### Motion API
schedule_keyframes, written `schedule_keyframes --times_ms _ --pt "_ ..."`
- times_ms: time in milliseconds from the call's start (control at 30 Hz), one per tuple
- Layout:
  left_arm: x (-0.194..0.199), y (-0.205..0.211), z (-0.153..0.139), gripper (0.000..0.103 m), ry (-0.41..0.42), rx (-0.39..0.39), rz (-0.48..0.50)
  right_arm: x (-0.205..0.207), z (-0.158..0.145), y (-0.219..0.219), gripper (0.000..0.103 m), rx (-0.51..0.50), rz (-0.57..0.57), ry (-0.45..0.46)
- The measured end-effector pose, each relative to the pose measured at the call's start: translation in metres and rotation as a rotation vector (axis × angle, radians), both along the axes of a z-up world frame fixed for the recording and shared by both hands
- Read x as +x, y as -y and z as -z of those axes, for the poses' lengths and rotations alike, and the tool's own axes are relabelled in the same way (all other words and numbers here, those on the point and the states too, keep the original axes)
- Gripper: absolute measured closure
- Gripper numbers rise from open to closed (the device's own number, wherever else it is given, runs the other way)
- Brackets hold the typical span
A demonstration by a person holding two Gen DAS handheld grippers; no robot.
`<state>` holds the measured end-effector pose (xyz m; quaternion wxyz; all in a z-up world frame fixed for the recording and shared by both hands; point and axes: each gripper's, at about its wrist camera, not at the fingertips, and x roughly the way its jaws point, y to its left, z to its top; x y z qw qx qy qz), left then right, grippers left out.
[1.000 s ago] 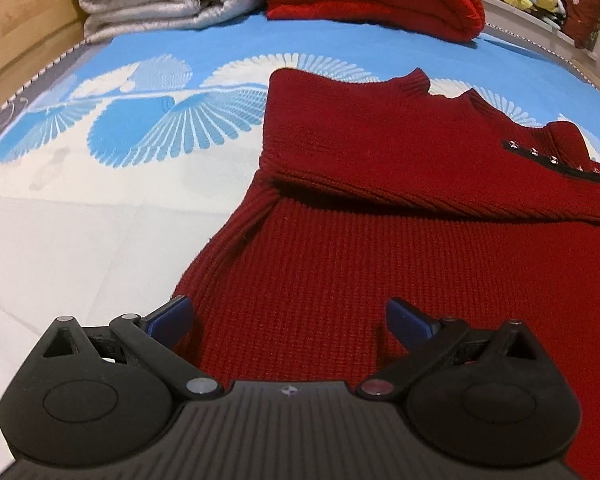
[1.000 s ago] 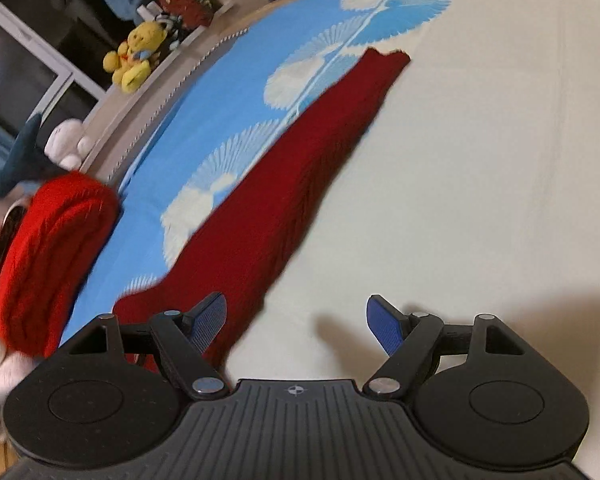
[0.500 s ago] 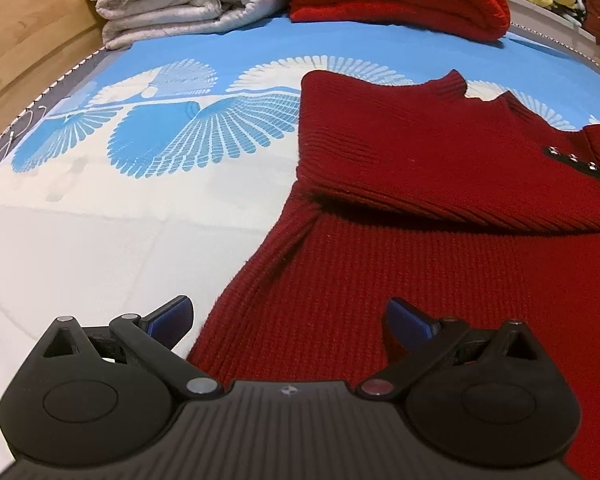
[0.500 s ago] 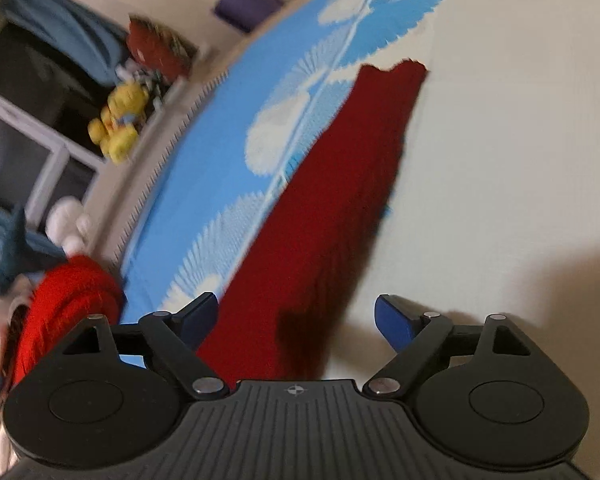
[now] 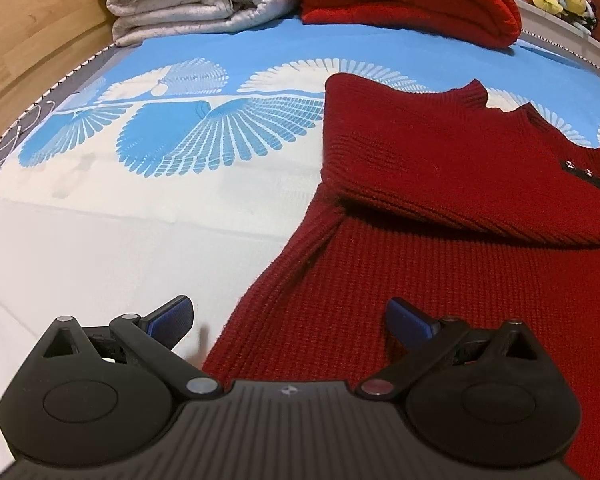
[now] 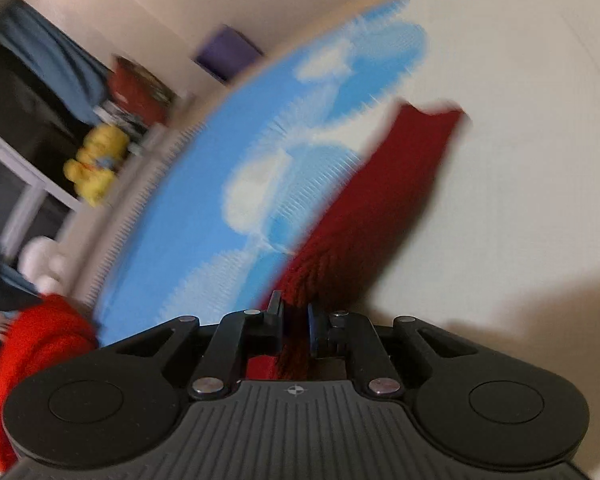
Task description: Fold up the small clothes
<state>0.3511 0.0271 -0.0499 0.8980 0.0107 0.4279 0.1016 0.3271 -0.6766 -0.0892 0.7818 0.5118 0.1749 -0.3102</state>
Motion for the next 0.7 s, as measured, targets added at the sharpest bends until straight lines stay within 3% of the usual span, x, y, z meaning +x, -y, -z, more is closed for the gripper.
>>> schedule_keyframes --times_ms 67,100,167,233,300,400,467,533,567,633,700 --pt "-0.002 -0.001 -0.002 0.000 0.008 0.005 -0.002 -0.001 0.000 0.000 0.092 0.014 0.019 0.000" --pt "-0.003 -0.001 -0.004 0.000 0.013 0.006 -0.006 0.002 -0.010 -0.005 0.092 -0.032 0.011 -0.008" --pt "-0.003 -0.003 -0.007 0.000 0.022 -0.001 -0.015 0.013 -0.045 -0.032 0.092 -0.234 -0.042 -0.029" --pt "-0.002 -0.007 -0.011 0.000 0.029 -0.020 -0.028 0.026 -0.090 -0.085 0.092 -0.518 -0.160 -0.031" --pt "-0.001 -0.010 -0.013 0.000 0.033 -0.036 -0.044 0.031 -0.125 -0.159 0.090 -0.762 -0.344 0.045" --pt "-0.001 -0.014 -0.017 0.000 0.034 -0.060 -0.059 0.025 -0.137 -0.282 0.081 -0.996 -0.855 0.174" --pt "-0.001 -0.017 -0.018 0.000 0.031 -0.062 -0.064 0.015 -0.121 -0.345 0.068 -1.014 -1.207 0.187" --pt "-0.003 -0.019 -0.019 0.000 0.030 -0.058 -0.062 0.002 -0.099 -0.385 0.056 -1.060 -1.434 0.152" --pt "-0.004 -0.020 -0.021 0.000 0.033 -0.056 -0.063 -0.004 -0.090 -0.395 0.047 -1.110 -1.500 0.129" --pt "-0.006 -0.023 -0.022 0.000 0.037 -0.053 -0.062 -0.011 -0.084 -0.394 0.030 -1.166 -1.515 0.083" --pt "-0.008 -0.027 -0.024 0.000 0.037 -0.055 -0.062 -0.007 -0.088 -0.374 0.023 -1.101 -1.472 0.056"
